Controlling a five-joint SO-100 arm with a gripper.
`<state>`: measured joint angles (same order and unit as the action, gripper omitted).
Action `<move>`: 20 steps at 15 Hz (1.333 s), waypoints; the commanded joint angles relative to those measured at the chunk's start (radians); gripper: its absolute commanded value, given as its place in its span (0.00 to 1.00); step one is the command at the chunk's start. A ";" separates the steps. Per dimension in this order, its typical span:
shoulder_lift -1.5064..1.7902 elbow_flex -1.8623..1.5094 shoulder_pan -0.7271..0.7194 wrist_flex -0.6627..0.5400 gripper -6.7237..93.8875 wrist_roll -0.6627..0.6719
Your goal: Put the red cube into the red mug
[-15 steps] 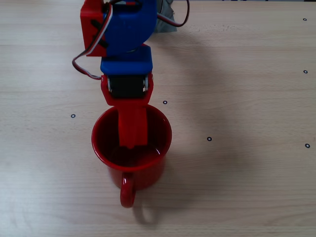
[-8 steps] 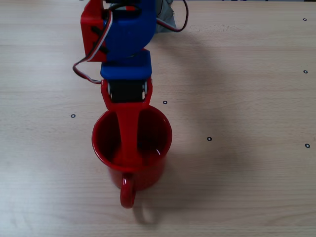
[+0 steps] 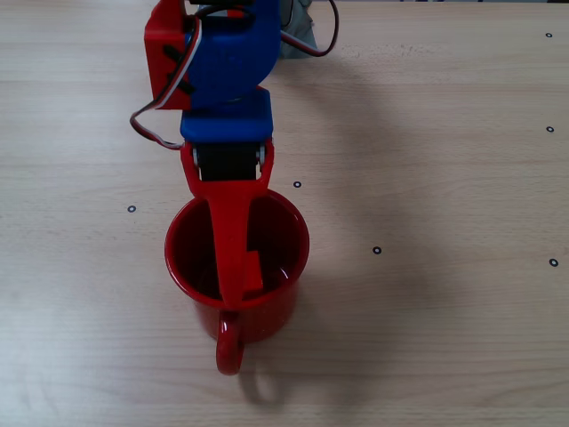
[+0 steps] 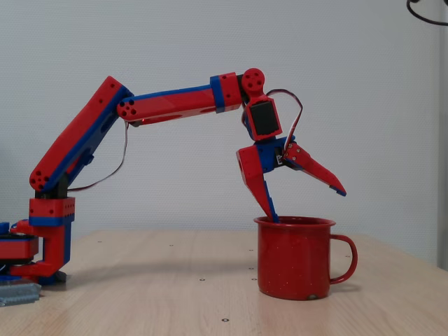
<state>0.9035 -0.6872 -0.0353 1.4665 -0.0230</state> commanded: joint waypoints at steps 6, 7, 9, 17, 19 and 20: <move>0.150 0.011 0.011 0.014 0.12 0.002; 0.164 0.008 0.014 0.015 0.10 0.003; 0.193 -0.005 0.020 0.015 0.07 -0.003; 0.522 -0.127 0.064 -0.029 0.07 0.035; 0.692 -0.255 0.067 -0.061 0.07 0.063; 0.784 -0.334 0.067 -0.080 0.07 0.078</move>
<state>1.5417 -0.9956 -0.0031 1.4067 0.0383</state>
